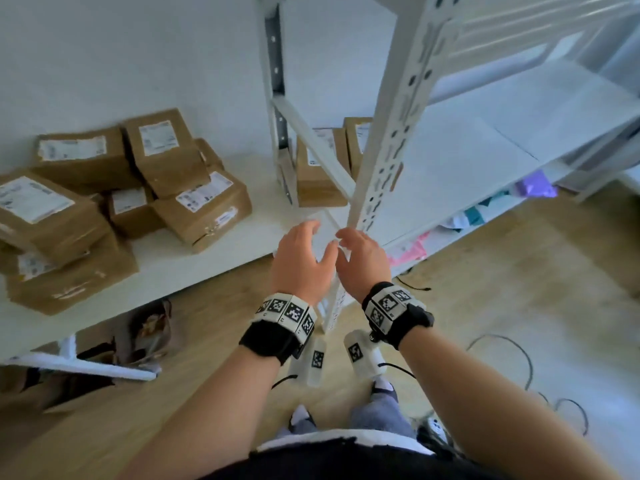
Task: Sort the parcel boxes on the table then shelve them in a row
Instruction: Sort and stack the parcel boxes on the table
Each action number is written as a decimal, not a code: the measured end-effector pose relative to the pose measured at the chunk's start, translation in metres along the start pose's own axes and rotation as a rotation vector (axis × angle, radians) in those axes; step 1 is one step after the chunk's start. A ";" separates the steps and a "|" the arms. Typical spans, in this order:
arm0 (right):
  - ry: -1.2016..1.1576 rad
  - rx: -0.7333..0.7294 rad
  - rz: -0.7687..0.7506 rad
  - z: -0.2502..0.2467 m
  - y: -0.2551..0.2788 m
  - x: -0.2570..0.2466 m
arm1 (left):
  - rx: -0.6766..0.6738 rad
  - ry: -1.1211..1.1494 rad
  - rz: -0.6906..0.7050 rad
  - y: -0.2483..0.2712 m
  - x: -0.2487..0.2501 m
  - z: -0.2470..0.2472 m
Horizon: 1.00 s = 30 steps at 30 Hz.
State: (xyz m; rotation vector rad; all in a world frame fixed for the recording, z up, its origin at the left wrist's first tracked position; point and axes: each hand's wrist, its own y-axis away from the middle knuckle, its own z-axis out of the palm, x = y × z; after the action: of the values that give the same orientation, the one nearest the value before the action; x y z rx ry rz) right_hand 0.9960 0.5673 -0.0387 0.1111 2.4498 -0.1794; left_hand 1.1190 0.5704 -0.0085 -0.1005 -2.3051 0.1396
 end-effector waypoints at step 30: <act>-0.042 -0.125 0.088 -0.155 -0.200 0.226 | -0.019 -0.042 -0.500 -0.175 0.164 0.197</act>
State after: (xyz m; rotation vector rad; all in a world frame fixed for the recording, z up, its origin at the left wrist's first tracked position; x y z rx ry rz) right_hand 0.7000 0.4018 -0.0430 0.1578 2.4017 0.0103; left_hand 0.8578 0.4023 0.0030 0.4701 -2.2995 -0.1372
